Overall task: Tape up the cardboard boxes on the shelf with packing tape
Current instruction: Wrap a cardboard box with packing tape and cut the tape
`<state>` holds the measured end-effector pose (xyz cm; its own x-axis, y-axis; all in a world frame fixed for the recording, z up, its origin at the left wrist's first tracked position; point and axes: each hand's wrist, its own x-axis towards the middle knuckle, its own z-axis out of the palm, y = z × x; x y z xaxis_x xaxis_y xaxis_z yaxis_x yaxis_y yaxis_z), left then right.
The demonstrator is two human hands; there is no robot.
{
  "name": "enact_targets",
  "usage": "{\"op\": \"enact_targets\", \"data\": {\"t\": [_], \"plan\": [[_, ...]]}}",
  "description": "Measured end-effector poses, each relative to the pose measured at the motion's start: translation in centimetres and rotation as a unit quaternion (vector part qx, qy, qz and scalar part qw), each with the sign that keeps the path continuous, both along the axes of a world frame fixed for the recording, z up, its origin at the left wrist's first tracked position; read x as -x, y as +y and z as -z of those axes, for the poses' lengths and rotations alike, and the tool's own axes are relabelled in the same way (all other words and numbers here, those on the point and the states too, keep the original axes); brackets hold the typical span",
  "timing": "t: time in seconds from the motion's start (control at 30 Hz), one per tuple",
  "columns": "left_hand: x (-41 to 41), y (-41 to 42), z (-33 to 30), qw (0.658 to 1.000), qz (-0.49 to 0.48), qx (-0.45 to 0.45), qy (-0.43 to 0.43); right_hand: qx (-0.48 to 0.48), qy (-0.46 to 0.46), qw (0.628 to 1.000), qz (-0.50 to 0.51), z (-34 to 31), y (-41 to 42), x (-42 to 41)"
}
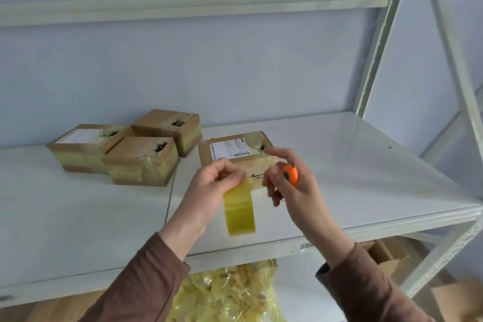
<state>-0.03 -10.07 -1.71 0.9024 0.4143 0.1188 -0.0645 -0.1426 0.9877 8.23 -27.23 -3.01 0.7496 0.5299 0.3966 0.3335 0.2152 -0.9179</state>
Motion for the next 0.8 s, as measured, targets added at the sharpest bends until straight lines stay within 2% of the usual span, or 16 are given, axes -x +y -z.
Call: {"op": "enact_targets", "data": {"t": [0.1, 0.17, 0.27, 0.37, 0.53, 0.67, 0.73, 0.8], "plan": [[-0.9, 0.2, -0.5, 0.998, -0.019, 0.063, -0.023, 0.036, -0.055, 0.996, -0.055, 1.3, -0.8, 1.7], [-1.6, 0.2, -0.9, 0.995, -0.041, 0.081, -0.045, 0.063, -0.055, 0.991, -0.1, 1.6, -1.2, 2.4], [-2.5, 0.5, -1.0, 0.997, -0.049, 0.031, -0.048, 0.082, -0.066, 0.986, -0.129, 1.2, -1.4, 3.1], [-3.4, 1.5, -1.9, 0.999, -0.018, 0.015, -0.025, 0.078, -0.081, 0.987, -0.114, 0.5, -1.8, 3.3], [-7.1, 2.3, -4.1, 0.996, 0.021, -0.074, 0.043, 0.058, 0.0, 0.995, -0.083, -1.4, -2.7, 1.4], [-11.2, 2.5, -6.5, 0.999, -0.022, -0.036, 0.019, 0.075, 0.071, 0.992, -0.067, -1.4, -3.5, 0.1], [-12.8, 2.9, -7.4, 0.997, -0.018, -0.066, 0.028, 0.047, 0.125, 0.989, -0.067, -1.1, -4.0, 0.0], [-14.2, 3.2, -7.3, 0.995, -0.01, -0.084, 0.048, 0.038, 0.13, 0.989, -0.066, -1.0, -4.3, -0.1]]}}
